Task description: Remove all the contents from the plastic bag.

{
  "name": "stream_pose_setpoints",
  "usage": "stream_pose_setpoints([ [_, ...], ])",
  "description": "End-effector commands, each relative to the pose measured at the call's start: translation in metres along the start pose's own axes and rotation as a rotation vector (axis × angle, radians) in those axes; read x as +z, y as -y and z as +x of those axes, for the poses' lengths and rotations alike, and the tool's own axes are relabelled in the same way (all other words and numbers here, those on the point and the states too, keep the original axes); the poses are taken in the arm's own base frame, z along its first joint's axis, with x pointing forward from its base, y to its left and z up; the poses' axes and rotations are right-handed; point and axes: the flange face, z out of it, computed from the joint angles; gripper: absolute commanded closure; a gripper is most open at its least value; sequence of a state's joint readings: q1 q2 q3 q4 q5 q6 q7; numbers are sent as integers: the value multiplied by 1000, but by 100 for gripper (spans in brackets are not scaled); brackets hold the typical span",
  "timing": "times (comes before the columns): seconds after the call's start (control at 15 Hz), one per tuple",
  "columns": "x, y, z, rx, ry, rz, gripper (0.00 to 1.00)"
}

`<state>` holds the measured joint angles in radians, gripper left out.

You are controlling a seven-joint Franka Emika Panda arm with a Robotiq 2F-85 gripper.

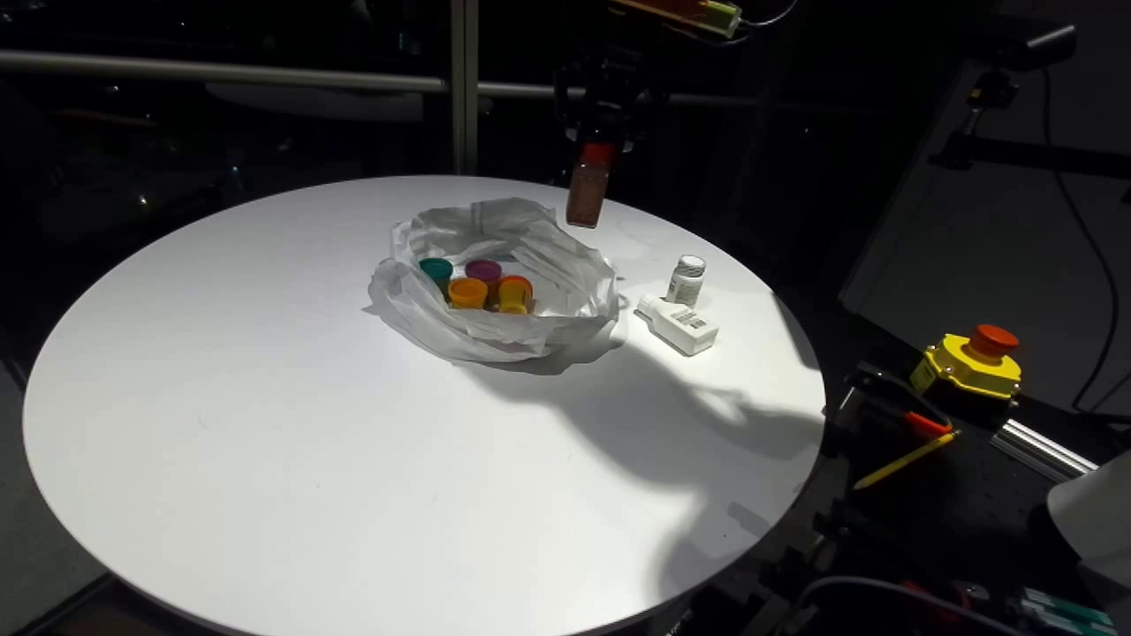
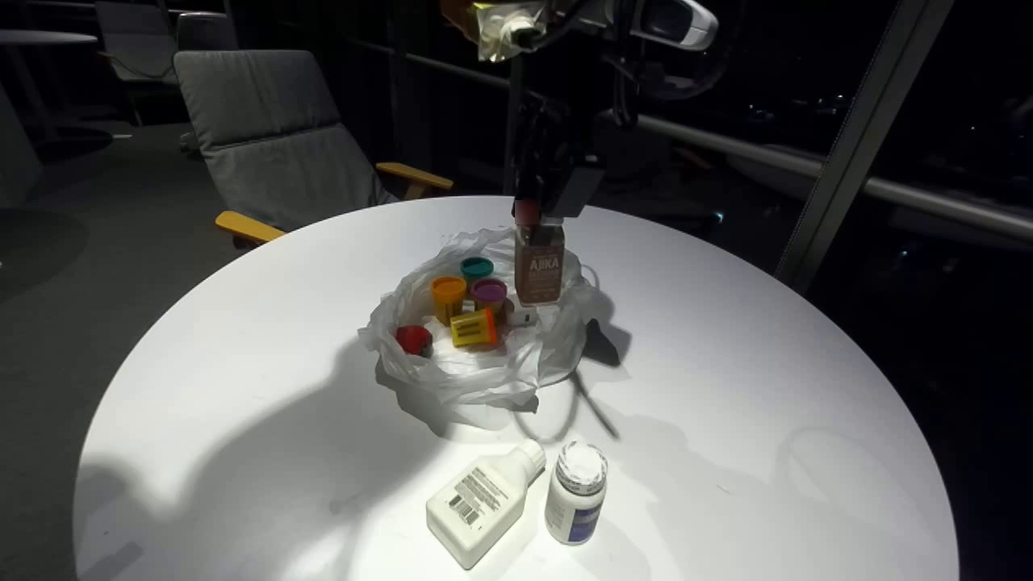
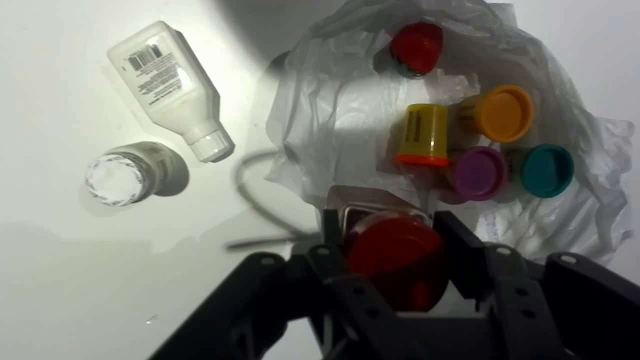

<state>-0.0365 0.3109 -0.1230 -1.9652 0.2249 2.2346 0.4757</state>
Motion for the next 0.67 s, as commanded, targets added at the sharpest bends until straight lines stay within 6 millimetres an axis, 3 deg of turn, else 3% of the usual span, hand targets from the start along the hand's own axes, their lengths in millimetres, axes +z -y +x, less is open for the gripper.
stream_pose_setpoints([
  [0.0, 10, -44, 7, 37, -12, 4, 75],
  [0.2, 41, -65, 30, 46, -29, -12, 75],
  [0.6, 88, -72, 50, 54, -22, -76, 75],
])
